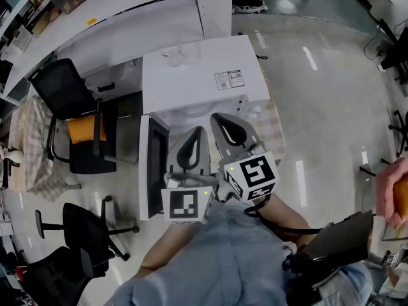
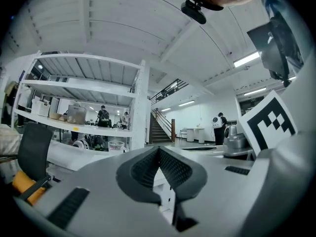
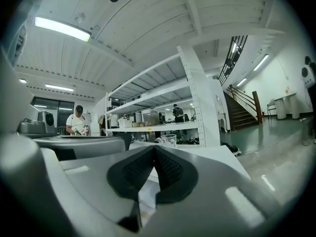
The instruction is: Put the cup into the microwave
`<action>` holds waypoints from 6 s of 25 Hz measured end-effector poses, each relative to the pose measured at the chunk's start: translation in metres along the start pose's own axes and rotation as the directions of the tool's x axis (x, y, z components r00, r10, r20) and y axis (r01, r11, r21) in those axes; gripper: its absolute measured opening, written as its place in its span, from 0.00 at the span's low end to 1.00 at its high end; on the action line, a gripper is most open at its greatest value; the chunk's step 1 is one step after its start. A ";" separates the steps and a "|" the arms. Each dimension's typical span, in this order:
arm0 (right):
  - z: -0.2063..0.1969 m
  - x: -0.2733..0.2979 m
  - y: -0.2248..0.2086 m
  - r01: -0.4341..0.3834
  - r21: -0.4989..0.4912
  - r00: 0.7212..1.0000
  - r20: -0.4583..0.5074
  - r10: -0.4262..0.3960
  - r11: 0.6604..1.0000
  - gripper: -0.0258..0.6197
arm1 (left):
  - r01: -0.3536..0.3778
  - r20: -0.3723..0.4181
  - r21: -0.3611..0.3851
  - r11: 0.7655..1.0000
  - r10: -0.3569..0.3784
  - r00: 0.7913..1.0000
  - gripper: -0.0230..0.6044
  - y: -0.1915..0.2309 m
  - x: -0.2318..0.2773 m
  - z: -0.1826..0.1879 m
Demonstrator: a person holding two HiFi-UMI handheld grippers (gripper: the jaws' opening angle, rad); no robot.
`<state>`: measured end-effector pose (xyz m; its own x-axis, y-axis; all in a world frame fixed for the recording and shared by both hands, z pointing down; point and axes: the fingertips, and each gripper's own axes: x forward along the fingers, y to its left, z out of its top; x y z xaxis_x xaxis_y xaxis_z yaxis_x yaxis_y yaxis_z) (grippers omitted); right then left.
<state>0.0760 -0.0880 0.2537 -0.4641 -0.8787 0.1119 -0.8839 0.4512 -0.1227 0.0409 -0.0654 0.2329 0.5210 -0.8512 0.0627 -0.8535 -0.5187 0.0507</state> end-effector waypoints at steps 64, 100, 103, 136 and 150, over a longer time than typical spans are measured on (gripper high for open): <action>-0.030 0.308 -0.066 -0.111 -0.110 0.977 -0.192 0.088 0.988 0.81 | -0.150 -0.125 -0.230 0.961 0.123 0.984 0.05 0.222 0.159 -0.043; -0.032 0.321 -0.060 -0.120 -0.161 0.973 -0.216 0.084 0.980 0.66 | -0.172 -0.113 -0.234 0.957 0.149 0.982 0.05 0.233 0.151 -0.042; -0.031 0.321 -0.059 -0.118 -0.154 0.973 -0.214 0.083 0.981 0.66 | -0.174 -0.116 -0.238 0.956 0.150 0.982 0.05 0.233 0.150 -0.042; 0.005 0.217 -0.049 -0.071 -0.167 0.993 -0.108 0.054 0.983 0.65 | -0.126 -0.056 -0.181 0.975 0.118 0.991 0.05 0.173 0.099 -0.021; 0.003 0.083 -0.021 -0.066 -0.179 0.996 -0.067 0.054 0.982 0.65 | -0.149 0.004 -0.144 0.978 0.151 0.989 0.05 0.098 0.020 -0.013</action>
<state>0.0559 -0.1709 0.2628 -0.5143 -0.8405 0.1706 -0.8475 0.5286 0.0489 -0.0324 -0.1320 0.2523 0.3862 -0.9200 0.0661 -0.9110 -0.3692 0.1839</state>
